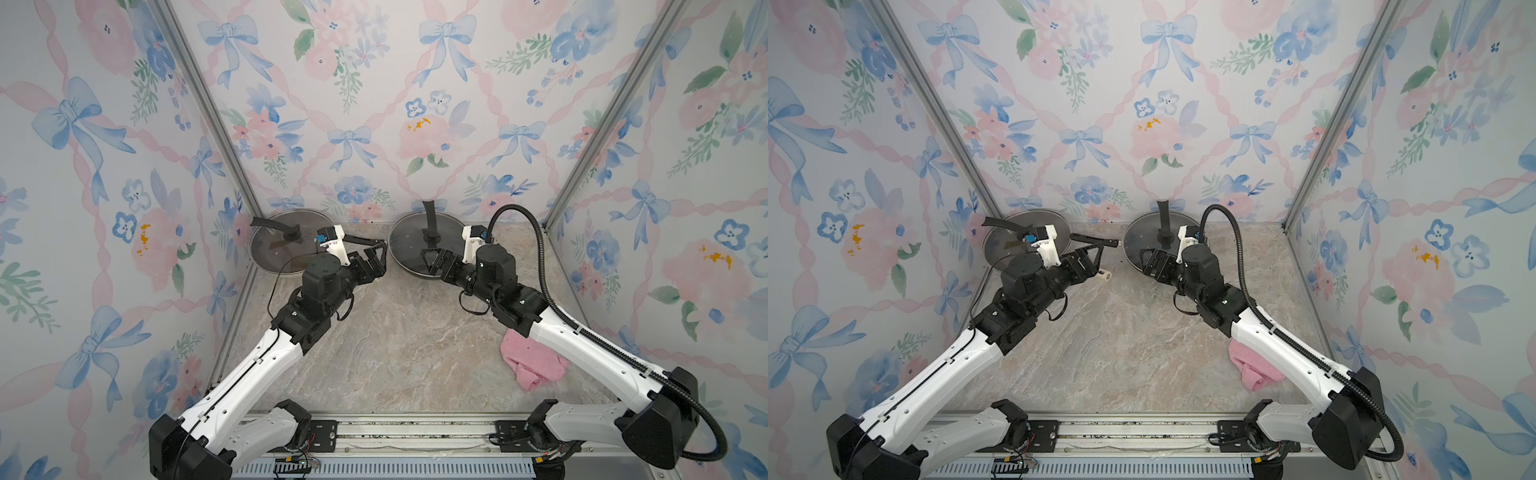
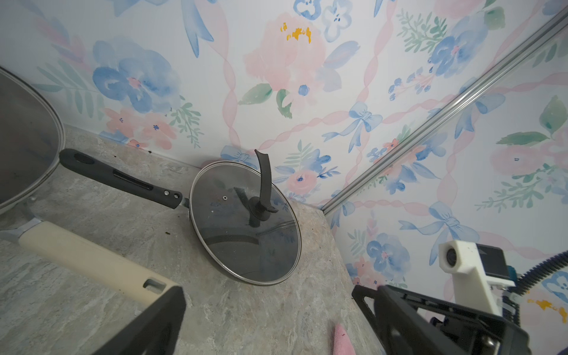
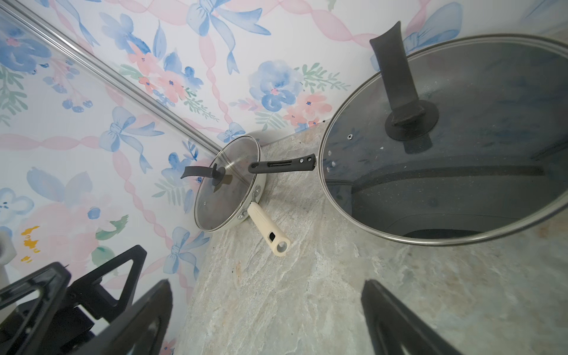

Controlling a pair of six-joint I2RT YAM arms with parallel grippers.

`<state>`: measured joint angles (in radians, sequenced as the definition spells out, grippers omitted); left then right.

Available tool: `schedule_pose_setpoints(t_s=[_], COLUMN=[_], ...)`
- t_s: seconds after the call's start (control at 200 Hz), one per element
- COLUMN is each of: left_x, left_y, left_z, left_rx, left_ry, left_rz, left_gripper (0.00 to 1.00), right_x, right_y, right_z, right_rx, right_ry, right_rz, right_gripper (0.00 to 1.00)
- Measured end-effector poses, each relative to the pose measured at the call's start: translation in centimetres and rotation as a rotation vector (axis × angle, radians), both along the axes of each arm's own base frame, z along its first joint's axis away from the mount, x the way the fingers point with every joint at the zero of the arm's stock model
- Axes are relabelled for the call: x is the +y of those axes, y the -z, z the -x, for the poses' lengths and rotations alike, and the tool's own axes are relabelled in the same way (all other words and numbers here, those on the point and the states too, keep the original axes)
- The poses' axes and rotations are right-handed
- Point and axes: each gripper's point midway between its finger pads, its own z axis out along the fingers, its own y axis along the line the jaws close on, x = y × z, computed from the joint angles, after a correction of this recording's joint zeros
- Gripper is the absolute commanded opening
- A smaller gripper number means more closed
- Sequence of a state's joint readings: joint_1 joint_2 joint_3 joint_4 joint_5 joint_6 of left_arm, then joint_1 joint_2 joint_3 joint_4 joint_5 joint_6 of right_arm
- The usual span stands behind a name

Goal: Wipe the pot lid with a cloth
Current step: Pick up the pot lid from the cooking pot.

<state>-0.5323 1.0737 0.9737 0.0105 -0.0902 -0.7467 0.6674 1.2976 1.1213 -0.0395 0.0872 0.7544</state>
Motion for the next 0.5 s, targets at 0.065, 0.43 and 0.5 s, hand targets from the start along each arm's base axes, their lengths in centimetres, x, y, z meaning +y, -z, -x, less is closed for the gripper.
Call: schedule_pose_setpoints(t_s=[0.065, 0.43, 0.5], left_x=[0.1, 0.0, -0.1], left_y=[0.4, 0.0, 0.0], left_z=[-0.6, -3.0, -3.2], left_rx=[0.008, -0.046, -0.050], left_ry=[-0.016, -0.014, -0.005], left_rz=[-0.033, -0.315, -0.348], left_gripper=[0.98, 0.98, 0.98], right_x=[-0.2, -1.4, -2.0], right_y=[-0.5, 2.6, 4.7], right_z=[-1.5, -17.1, -19.6], right_rx=[-0.060, -0.340, -0.329], right_ry=[0.038, 0.194, 0.195], right_rz=[0.064, 0.580, 0.632], right_gripper=[0.97, 0.99, 0.99])
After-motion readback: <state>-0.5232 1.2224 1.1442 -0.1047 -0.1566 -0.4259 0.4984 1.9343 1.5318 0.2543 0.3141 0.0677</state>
